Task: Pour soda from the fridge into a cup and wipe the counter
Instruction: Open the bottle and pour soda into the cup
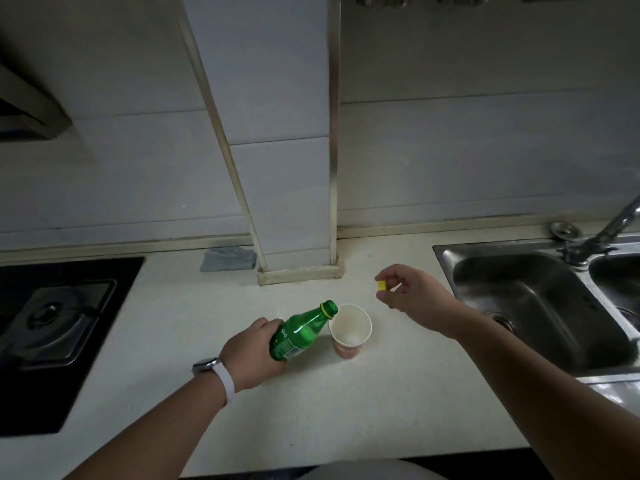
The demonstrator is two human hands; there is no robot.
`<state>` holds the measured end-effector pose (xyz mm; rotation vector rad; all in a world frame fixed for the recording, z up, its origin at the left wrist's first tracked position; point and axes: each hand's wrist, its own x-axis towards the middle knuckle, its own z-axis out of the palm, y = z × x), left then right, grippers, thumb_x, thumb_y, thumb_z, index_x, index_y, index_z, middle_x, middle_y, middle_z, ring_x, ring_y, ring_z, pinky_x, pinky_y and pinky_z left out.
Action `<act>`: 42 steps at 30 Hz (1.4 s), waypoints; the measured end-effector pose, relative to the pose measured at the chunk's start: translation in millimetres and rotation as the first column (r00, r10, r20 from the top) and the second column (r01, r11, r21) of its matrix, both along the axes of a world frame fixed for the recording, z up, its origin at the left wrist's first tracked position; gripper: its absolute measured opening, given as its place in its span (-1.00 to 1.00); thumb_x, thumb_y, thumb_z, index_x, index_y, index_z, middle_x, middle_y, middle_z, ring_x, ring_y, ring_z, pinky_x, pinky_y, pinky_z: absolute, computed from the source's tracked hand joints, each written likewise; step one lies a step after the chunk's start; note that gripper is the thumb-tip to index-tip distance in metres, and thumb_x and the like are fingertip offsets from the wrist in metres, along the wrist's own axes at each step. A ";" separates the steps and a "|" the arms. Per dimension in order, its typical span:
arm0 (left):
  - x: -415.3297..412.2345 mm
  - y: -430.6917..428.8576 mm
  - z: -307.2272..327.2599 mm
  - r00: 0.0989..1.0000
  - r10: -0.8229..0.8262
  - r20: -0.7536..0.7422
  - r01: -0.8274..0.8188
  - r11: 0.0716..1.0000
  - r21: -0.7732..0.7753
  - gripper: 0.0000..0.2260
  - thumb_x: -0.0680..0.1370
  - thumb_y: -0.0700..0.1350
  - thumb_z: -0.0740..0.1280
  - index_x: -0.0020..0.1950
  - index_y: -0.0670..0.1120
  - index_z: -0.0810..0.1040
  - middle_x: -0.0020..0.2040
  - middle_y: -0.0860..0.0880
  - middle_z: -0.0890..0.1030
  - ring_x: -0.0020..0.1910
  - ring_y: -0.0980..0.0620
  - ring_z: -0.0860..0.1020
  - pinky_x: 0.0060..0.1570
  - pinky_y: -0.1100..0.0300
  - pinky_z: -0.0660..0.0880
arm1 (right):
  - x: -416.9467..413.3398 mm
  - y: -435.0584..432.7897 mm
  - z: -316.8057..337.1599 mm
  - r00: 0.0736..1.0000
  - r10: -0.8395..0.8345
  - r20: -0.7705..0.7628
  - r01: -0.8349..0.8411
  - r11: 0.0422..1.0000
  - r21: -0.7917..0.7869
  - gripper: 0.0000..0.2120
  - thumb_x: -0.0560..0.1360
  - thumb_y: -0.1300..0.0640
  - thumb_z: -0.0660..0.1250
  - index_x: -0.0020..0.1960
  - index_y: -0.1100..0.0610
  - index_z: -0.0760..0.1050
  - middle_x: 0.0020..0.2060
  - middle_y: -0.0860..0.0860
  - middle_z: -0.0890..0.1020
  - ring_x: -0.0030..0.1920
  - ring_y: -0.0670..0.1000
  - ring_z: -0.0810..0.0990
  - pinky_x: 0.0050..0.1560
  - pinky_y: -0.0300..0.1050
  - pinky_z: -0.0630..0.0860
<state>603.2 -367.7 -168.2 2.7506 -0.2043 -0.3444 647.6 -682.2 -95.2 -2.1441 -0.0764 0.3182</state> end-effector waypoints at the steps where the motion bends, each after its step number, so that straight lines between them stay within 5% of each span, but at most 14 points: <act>1: 0.9 0.2 -0.8 1.000 -0.003 -0.005 0.003 1.000 0.013 -0.61 0.33 0.11 0.41 0.12 0.12 0.47 -0.10 0.09 0.45 -0.17 0.02 0.55 -0.25 0.17 0.46 | -1.5 -0.4 -1.9 1.000 0.002 -0.007 -0.002 1.000 0.005 -0.82 0.50 0.08 0.44 0.08 -0.08 0.55 -0.06 -0.05 0.60 -0.10 0.08 0.62 -0.12 -0.07 0.57; 7: 6.3 2.8 -4.1 0.999 -0.016 -0.037 0.020 0.996 0.091 -0.62 0.31 0.14 0.40 0.08 0.12 0.46 -0.11 0.08 0.45 -0.21 0.03 0.54 -0.25 0.16 0.51 | -6.1 -2.2 -13.0 0.999 -0.020 -0.032 0.021 0.999 0.036 -0.81 0.49 0.08 0.44 0.08 -0.08 0.55 -0.06 -0.06 0.60 -0.12 0.07 0.62 -0.09 -0.02 0.59; 13: 12.4 1.1 -2.1 0.998 -0.037 -0.056 0.045 0.987 0.155 -0.59 0.32 0.14 0.41 0.12 0.14 0.44 -0.09 0.09 0.44 -0.20 0.04 0.52 -0.30 0.21 0.41 | -9.6 -5.8 -22.7 0.998 -0.026 -0.066 0.030 0.998 0.062 -0.80 0.50 0.10 0.44 0.10 -0.06 0.55 -0.05 -0.05 0.61 -0.15 -0.01 0.62 -0.11 -0.10 0.58; 20: 21.7 -0.2 -1.3 0.992 -0.071 -0.103 0.090 0.977 0.193 -0.58 0.28 0.16 0.40 0.11 0.16 0.45 -0.08 0.09 0.45 -0.18 0.04 0.54 -0.20 0.15 0.53 | -12.8 -11.8 -32.2 0.996 -0.033 -0.087 0.043 0.993 0.111 -0.81 0.51 0.12 0.43 0.10 -0.03 0.54 -0.04 -0.01 0.61 -0.26 -0.14 0.59 -0.23 -0.24 0.52; 42: 30.9 -10.2 7.1 0.985 -0.113 -0.129 0.152 0.923 0.354 -0.57 0.30 0.15 0.41 0.13 0.13 0.44 -0.07 0.08 0.44 -0.18 0.03 0.53 -0.23 0.17 0.52 | 2.3 -21.3 -40.6 0.994 0.003 -0.107 0.006 0.996 0.084 -0.76 0.51 0.06 0.43 0.16 -0.05 0.53 0.03 -0.06 0.57 -0.03 0.02 0.63 0.01 -0.02 0.60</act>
